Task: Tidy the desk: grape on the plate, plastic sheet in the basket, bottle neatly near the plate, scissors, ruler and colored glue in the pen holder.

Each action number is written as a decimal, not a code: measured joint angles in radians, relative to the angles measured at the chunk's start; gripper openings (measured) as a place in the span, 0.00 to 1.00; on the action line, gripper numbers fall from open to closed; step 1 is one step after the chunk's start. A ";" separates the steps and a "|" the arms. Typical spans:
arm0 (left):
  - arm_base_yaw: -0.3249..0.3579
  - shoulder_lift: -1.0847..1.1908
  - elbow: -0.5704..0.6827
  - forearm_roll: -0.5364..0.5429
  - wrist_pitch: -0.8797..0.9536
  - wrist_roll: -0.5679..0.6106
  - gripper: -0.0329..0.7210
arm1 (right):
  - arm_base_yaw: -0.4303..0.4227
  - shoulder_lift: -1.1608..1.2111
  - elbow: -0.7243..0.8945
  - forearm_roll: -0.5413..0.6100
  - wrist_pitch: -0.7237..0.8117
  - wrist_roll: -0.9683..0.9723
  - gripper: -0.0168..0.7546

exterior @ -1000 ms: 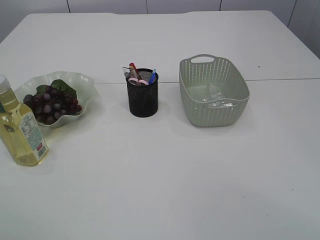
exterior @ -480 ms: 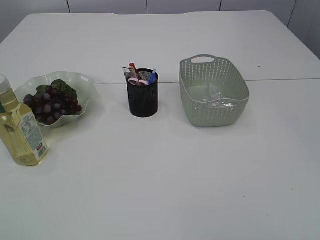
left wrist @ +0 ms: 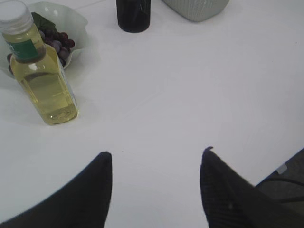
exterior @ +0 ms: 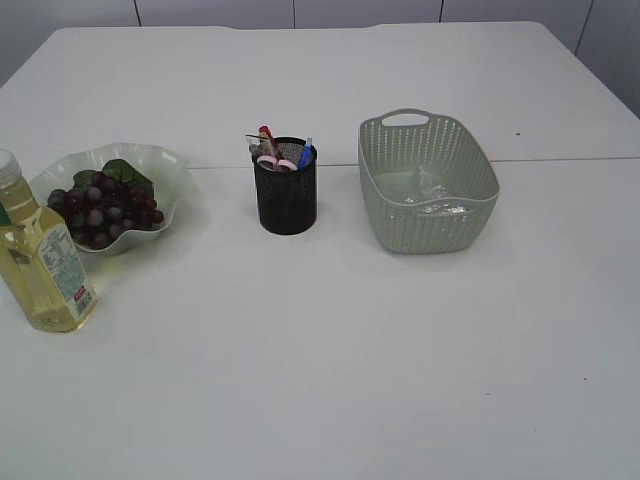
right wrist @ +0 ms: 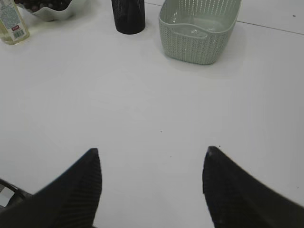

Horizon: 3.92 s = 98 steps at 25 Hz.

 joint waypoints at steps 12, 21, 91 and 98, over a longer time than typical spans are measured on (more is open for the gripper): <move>0.000 -0.225 0.042 -0.011 0.078 0.000 0.62 | 0.000 -0.004 0.008 0.005 -0.021 -0.001 0.66; 0.000 -0.235 0.053 -0.020 0.091 0.000 0.62 | 0.000 -0.006 0.008 0.022 -0.016 -0.002 0.66; 0.540 -0.235 0.053 -0.020 0.093 0.000 0.62 | -0.235 -0.131 0.010 -0.094 0.138 0.048 0.66; 0.540 -0.235 0.053 -0.020 0.093 0.000 0.62 | -0.235 -0.131 0.010 -0.096 0.139 0.048 0.66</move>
